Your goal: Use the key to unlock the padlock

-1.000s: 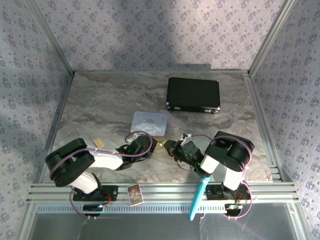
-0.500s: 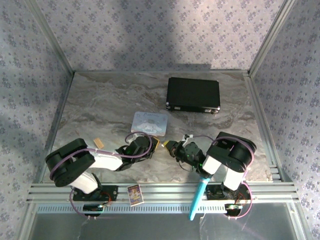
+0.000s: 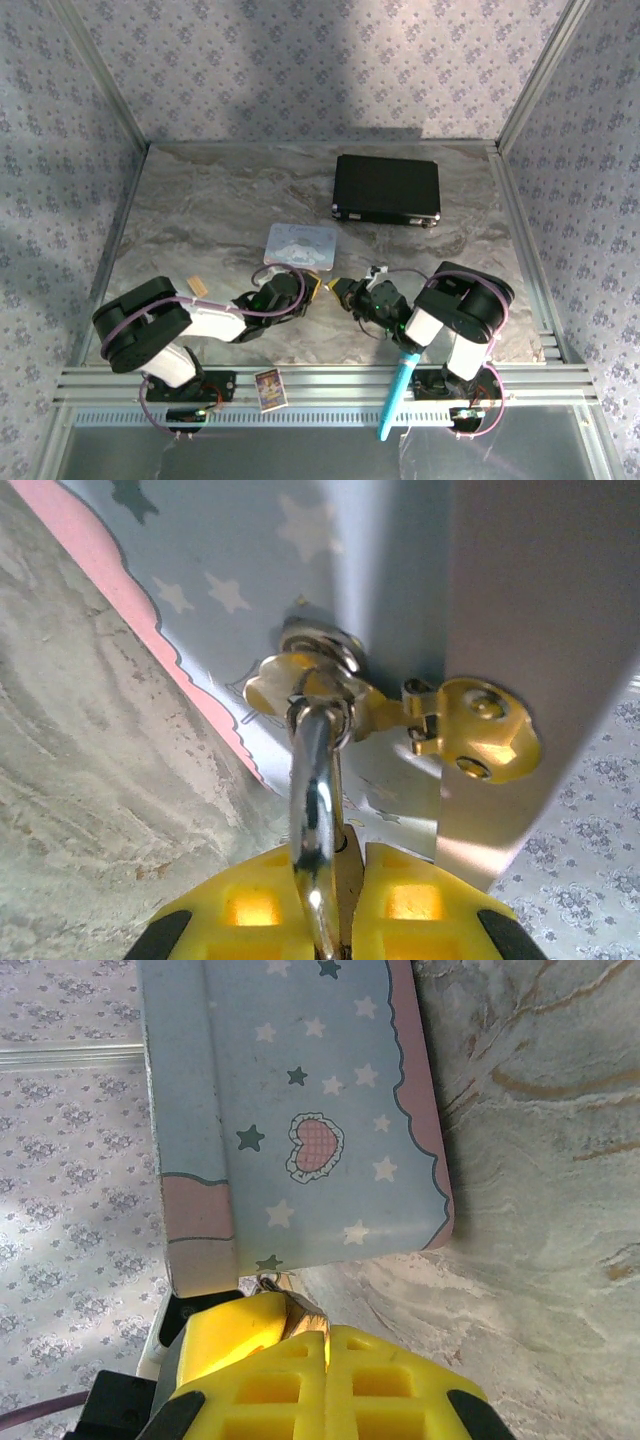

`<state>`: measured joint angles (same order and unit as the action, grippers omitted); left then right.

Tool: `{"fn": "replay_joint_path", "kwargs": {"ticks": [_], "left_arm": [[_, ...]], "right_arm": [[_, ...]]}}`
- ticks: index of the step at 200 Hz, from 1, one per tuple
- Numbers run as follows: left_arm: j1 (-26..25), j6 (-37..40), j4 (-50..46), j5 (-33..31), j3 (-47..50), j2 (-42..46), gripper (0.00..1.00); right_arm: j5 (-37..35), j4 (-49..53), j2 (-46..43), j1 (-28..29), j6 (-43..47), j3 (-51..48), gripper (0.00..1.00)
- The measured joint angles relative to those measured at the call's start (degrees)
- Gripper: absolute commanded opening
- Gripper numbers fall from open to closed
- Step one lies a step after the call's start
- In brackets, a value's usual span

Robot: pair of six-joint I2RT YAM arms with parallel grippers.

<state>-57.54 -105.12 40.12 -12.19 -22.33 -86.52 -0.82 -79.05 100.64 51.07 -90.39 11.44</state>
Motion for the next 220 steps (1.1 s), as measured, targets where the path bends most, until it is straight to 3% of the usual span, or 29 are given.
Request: {"fn": "replay_joint_path", "kwargs": {"ticks": [44,163,220], "left_arm": [[0.0,0.0,1.3,0.0,0.0,-1.1,0.0],[-0.1,0.0,19.3,-1.8,0.0,-12.0,0.0],[-0.7,0.6,21.4,-1.7,-0.2,-12.3,0.0]], "right_arm": [[0.5,0.4,0.0,-0.6,0.5,0.2,0.0],[7.4,2.4,-0.3,-7.2,2.8,1.0,0.0],[12.9,2.0,1.4,-9.6,2.8,3.4,0.0]]}}
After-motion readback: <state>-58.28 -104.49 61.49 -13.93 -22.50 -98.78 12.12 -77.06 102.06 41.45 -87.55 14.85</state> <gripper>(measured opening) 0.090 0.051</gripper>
